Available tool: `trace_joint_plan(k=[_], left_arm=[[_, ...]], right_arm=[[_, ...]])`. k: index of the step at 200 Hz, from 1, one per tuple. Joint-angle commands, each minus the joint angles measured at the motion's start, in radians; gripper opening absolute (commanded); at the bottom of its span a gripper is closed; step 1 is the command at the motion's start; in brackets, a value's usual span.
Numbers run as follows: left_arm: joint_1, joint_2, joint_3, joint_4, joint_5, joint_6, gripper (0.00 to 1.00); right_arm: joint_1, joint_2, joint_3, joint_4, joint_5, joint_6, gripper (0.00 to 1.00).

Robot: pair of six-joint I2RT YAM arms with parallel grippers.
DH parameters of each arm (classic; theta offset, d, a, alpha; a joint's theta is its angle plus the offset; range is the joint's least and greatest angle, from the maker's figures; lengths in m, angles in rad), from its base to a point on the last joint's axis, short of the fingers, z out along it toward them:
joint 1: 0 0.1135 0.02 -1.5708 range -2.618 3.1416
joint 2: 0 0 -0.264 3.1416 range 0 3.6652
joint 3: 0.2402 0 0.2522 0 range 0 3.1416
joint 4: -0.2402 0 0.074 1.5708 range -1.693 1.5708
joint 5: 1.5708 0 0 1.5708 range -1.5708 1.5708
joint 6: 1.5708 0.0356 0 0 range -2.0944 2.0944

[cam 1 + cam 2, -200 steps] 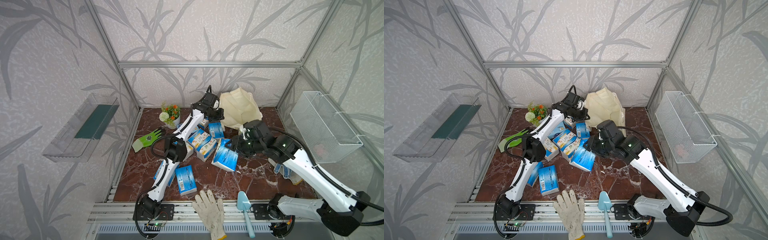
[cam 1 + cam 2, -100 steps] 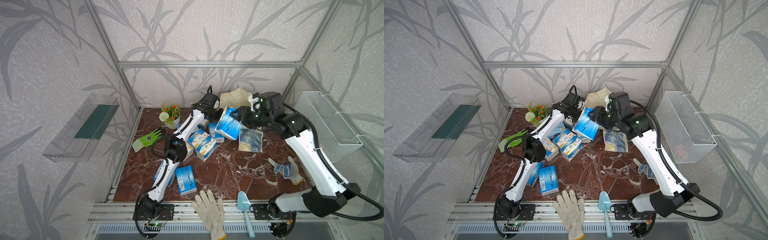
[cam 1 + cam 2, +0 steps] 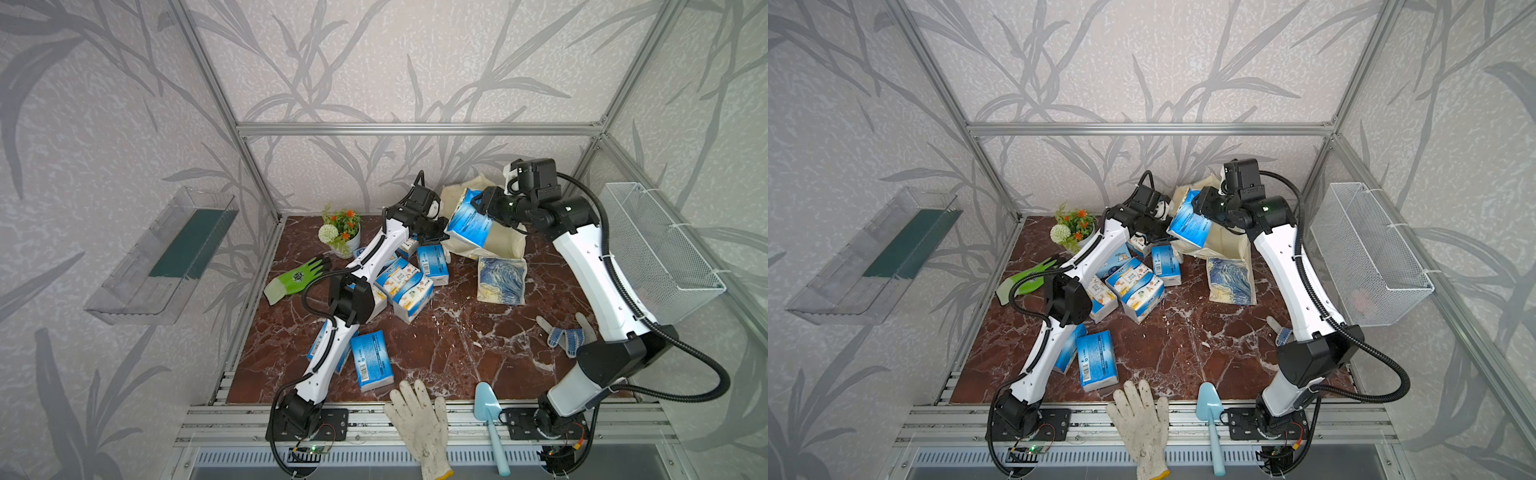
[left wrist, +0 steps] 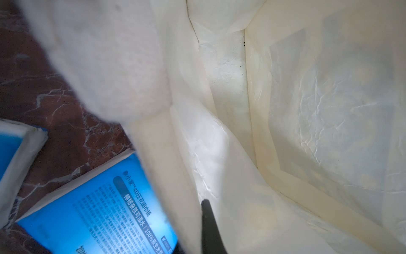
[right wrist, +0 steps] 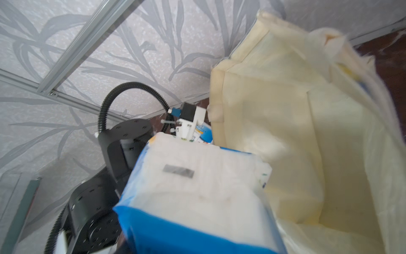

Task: Put tissues into the canvas bag
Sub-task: Place the pack of facial tissues in the canvas bag.

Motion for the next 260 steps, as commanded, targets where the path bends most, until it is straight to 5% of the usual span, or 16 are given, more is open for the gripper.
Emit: trace_joint_plan(k=[1,128,206,260], left_arm=[[-0.003,-0.065,0.018,-0.014,0.021,-0.005,0.0],[-0.003,-0.099,0.018,-0.017,0.054,0.016,0.0],[-0.002,-0.114,0.006,-0.012,0.052,0.017,0.0],[-0.003,-0.113,-0.002,-0.015,0.042,0.027,0.0]], right_arm=[[0.003,0.026,0.051,0.02,0.094,-0.12,0.55],[0.058,0.331,0.244,-0.172,0.409,-0.366,0.67],[0.058,0.423,0.278,-0.245,0.4,-0.376,0.87],[0.059,0.436,0.413,-0.316,0.368,-0.395,0.88]])
